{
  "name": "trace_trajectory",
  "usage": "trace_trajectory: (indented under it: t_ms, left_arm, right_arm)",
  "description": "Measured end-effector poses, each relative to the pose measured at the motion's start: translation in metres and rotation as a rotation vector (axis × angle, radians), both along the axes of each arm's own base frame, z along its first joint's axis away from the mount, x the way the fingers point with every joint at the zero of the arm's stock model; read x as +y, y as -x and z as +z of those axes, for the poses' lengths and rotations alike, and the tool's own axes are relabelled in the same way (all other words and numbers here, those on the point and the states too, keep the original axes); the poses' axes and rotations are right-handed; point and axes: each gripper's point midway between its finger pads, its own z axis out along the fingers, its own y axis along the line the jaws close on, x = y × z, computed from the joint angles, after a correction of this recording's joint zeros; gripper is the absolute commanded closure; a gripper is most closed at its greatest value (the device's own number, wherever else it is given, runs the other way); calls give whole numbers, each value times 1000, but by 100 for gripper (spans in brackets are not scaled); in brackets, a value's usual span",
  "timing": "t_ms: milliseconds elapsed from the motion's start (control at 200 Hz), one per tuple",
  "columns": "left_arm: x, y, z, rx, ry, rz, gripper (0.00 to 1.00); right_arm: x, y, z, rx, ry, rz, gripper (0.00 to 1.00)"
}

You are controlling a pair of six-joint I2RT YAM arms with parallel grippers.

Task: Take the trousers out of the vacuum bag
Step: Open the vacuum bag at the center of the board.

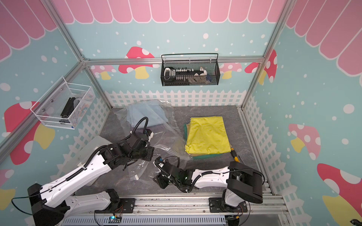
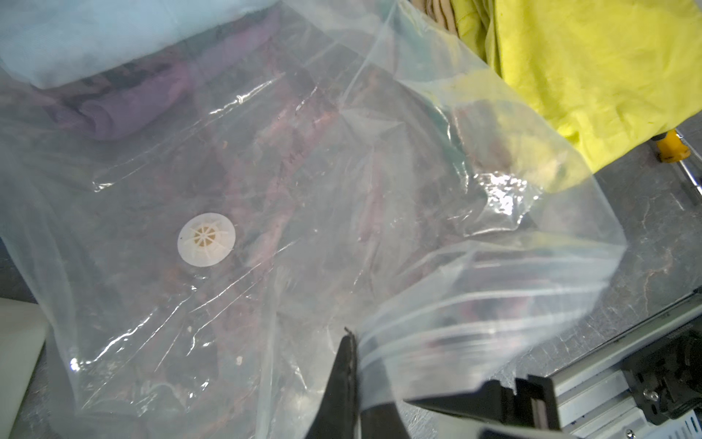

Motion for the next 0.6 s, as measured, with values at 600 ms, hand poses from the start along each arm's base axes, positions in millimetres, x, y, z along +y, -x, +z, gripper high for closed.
trace_trajectory:
  t_ms: [600]
  left_arm:
    - [2, 9, 17, -17, 53, -11, 100]
  right_arm:
    - [17, -78, -45, 128, -67, -394, 56]
